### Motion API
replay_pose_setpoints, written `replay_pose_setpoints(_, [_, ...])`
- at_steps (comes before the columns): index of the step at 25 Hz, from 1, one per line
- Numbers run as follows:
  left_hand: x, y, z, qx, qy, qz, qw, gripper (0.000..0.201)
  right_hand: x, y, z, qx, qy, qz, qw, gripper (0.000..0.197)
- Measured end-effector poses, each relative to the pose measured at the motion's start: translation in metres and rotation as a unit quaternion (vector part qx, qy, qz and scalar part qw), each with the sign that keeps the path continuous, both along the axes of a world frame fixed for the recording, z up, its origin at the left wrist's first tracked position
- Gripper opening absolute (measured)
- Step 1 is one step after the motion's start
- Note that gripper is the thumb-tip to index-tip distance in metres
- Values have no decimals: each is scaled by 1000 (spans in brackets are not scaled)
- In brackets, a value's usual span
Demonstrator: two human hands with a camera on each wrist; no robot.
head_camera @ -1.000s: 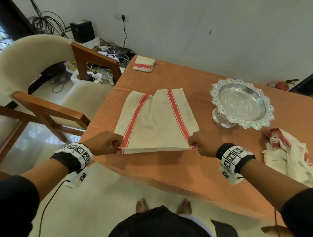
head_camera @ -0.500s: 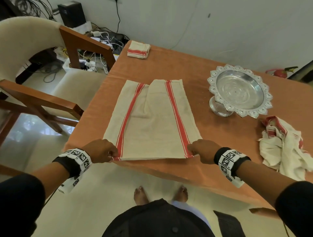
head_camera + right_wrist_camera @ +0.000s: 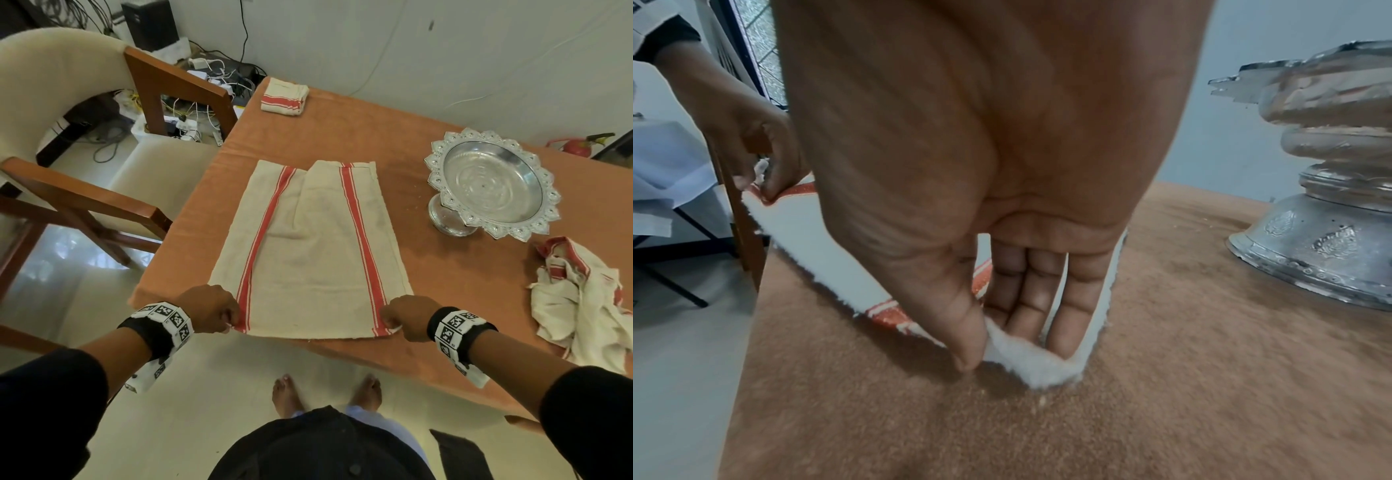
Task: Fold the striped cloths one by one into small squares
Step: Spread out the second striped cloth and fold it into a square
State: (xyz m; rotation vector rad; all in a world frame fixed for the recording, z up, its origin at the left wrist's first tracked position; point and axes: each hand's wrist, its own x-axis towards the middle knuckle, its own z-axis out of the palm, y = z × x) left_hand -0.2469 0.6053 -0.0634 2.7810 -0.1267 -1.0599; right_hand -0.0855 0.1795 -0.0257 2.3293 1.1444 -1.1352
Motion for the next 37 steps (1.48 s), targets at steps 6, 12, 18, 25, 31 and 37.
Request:
replay_pose_setpoints(6, [17,5,6,-73,7,42,996,20,6,4,2,3,25,-27,999,25])
replay_pose_setpoints(12, [80,28,26,-71,-119,127,982,14,50,55,33,115,-53,-97,987,23])
replay_pose_setpoints(18, [184,55,48,-58,-213,204,954,24,157,127,53,199,-147,-104,963,34])
replay_pose_setpoints(25, [295,74,22,-17,-206,230,951,53,267,193,19,191,-156,-122,961,58])
replay_pose_setpoints(31, [345,65,-7,-31,-166,328,930,52,306,229,-25,176,-138,-72,972,62])
replay_pose_setpoints(37, [365,53,-1,-12,-142,440,886,48,316,247,-37,164,-142,-55,975,56])
